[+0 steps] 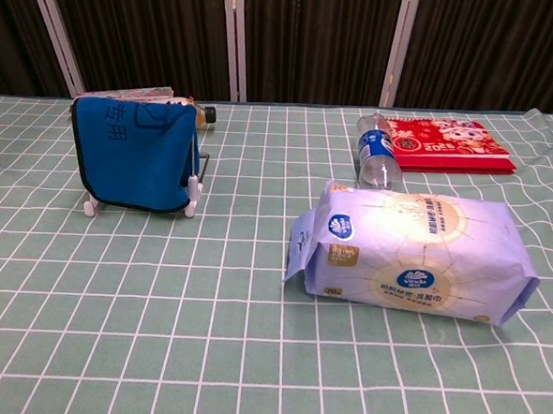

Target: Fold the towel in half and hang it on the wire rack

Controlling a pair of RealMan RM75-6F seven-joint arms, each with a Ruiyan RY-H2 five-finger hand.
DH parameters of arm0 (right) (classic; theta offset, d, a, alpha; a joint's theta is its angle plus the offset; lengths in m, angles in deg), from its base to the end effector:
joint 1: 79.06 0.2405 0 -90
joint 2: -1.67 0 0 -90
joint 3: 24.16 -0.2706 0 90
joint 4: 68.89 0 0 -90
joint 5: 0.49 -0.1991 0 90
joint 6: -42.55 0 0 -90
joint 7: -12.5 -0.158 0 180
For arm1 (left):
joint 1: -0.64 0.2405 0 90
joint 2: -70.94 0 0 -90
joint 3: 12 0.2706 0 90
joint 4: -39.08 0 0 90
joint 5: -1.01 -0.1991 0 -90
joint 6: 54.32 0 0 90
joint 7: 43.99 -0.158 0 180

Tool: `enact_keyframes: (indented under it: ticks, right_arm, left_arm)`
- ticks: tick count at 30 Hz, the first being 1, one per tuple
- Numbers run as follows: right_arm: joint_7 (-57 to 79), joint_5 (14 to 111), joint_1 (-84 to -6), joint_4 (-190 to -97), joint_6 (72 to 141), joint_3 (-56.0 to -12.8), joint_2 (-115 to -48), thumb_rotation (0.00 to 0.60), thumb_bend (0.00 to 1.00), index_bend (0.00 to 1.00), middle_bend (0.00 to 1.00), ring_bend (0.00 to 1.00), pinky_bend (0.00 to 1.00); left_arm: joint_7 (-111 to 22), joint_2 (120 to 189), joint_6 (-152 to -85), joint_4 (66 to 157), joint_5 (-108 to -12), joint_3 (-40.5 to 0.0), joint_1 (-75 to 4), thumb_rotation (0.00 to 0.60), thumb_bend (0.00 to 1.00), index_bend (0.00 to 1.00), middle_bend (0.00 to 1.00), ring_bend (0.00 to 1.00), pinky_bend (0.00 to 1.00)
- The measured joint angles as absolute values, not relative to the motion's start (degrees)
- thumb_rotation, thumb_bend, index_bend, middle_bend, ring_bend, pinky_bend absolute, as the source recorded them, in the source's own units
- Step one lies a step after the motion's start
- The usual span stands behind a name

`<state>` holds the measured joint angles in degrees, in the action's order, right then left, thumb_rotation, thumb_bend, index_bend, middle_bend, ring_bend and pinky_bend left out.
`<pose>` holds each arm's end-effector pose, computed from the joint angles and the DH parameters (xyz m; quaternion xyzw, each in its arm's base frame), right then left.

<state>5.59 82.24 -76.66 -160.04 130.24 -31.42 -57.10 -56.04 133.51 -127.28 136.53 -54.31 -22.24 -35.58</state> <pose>-0.3326 -0.1955 0.2313 0.5416 -0.3724 0.4124 0.6308 -0.2179 0.3672 0.1871 -0.5889 -0.3653 -0.4137 0.5905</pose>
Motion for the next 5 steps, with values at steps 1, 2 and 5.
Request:
enact_keyframes:
  ticks: [1,2,5]
  right_arm:
    - [5.4,82.6,-76.7,-160.0,130.5,-31.4,-57.1,0.6,0.0,0.0,0.0,0.0,0.0]
    - [5.2,83.1,-76.7,-160.0,130.8,-31.4,-57.1,0.6,0.0,0.0,0.0,0.0,0.0]
    - [5.0,83.8,-76.8,-159.9,131.3,-31.3,-57.0,0.6,0.0,0.0,0.0,0.0,0.0]
  left_arm:
    - [-55.9,132.9,-129.2,137.9,-55.7,-21.1,-33.9,0.6,0.0,0.0,0.0,0.0,0.0]
    - [-55.9,132.0,-131.6,139.9,-57.9,-19.5,-31.6,0.6,0.0,0.0,0.0,0.0,0.0]
    - [-57.1,129.8,-137.3,145.3,-62.9,-15.6,-25.7,0.6,0.0,0.0,0.0,0.0,0.0]
